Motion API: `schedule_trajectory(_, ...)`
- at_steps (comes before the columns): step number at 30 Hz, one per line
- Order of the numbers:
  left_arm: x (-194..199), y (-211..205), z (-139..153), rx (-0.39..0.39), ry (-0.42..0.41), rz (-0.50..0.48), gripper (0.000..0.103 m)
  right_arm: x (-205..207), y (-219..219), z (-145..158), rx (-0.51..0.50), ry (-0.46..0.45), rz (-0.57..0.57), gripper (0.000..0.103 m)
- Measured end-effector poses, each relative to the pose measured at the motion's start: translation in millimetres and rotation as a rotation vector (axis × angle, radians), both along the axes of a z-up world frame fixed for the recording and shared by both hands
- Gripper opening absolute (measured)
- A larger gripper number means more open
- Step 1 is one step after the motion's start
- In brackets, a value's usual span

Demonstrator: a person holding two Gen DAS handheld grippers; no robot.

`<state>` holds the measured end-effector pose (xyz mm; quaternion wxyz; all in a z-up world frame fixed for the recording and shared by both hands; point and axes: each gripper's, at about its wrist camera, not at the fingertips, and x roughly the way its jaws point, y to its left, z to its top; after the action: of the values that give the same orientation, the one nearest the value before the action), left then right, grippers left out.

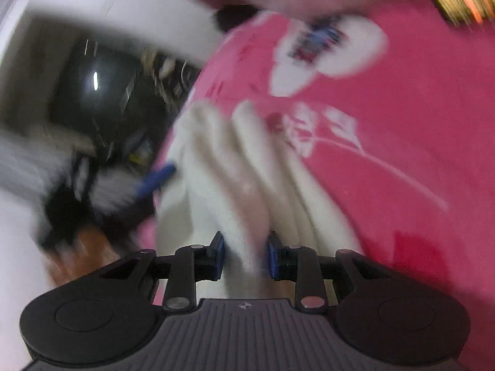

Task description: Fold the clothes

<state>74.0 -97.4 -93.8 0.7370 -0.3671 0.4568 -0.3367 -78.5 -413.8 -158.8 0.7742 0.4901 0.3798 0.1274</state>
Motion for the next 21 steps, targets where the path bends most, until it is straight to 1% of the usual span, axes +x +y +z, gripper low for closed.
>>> schedule_trajectory(1, -6, 8, 1, -0.005, -0.015, 0.002, 0.055, 1, 0, 1, -0.008, -0.008, 0.004, 0.030)
schedule_trajectory(4, -24, 28, 5, 0.043, -0.048, -0.015, 0.055, 2, 1, 8, -0.039, -0.035, 0.016, 0.030)
schedule_trajectory(6, -39, 36, 11, 0.121, -0.108, -0.035, 0.055, 0, -2, 10, -0.047, -0.042, 0.004, 0.029)
schedule_trajectory(9, -59, 32, 17, 0.284, -0.223, -0.059, 0.055, -9, -5, 11, -0.048, -0.035, -0.027, 0.024)
schedule_trajectory(11, -69, 24, 15, 0.369, -0.288, -0.075, 0.055, -16, -5, 13, -0.060, -0.034, -0.036, 0.024)
schedule_trajectory(13, -76, 15, 11, 0.430, -0.351, -0.082, 0.055, -18, -2, 22, -0.114, -0.037, -0.032, 0.024)
schedule_trajectory(14, -78, 10, 8, 0.454, -0.369, -0.081, 0.055, -20, 0, 27, -0.143, -0.038, -0.030, 0.025)
schedule_trajectory(16, -80, 3, 4, 0.488, -0.389, -0.078, 0.055, -24, 3, 45, -0.245, -0.057, -0.036, 0.027)
schedule_trajectory(18, -85, 2, 3, 0.505, -0.419, -0.077, 0.055, -31, 6, 66, -0.357, -0.091, -0.049, 0.030)
schedule_trajectory(20, -89, 4, 4, 0.512, -0.433, -0.076, 0.055, -37, 8, 82, -0.413, -0.119, -0.057, 0.032)
schedule_trajectory(21, -90, 5, 5, 0.513, -0.435, -0.070, 0.055, -35, 9, 87, -0.433, -0.130, -0.051, 0.037)
